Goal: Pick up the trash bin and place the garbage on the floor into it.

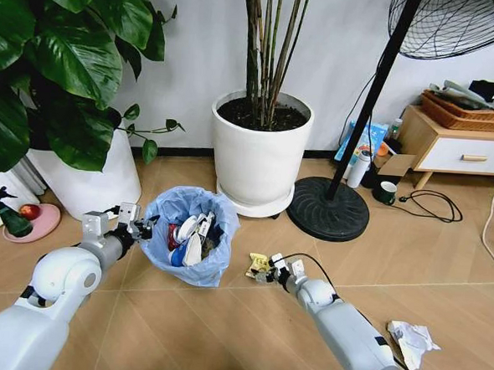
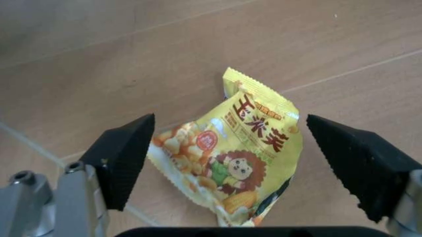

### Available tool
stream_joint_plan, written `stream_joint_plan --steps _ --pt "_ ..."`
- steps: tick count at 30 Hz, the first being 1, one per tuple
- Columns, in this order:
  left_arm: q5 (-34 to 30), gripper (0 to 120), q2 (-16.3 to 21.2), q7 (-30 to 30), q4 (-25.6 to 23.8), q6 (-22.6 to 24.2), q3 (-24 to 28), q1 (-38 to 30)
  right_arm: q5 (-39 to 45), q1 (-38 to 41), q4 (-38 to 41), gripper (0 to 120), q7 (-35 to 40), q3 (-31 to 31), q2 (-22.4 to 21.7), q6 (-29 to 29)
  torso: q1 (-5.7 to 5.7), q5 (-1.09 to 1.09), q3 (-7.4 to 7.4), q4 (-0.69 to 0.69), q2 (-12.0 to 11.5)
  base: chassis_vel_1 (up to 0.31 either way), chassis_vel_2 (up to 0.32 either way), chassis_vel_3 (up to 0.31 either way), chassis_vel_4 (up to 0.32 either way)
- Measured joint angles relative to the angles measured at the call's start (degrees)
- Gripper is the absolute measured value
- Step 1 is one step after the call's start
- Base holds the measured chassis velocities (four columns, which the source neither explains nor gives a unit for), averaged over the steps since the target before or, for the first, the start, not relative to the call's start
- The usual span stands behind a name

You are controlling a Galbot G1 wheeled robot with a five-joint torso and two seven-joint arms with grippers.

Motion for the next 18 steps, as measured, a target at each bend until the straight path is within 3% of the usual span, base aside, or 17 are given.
stream_joint_plan --steps 18 --pt "0.1 0 -0.6 0.1 -0.3 -0.1 -0.3 -0.1 -1.3 0.8 -5.7 83 0.0 0.2 2.2 -0.7 0.00 0.01 0.00 -0.01 0.0 0.000 0.000 0.000 0.000"
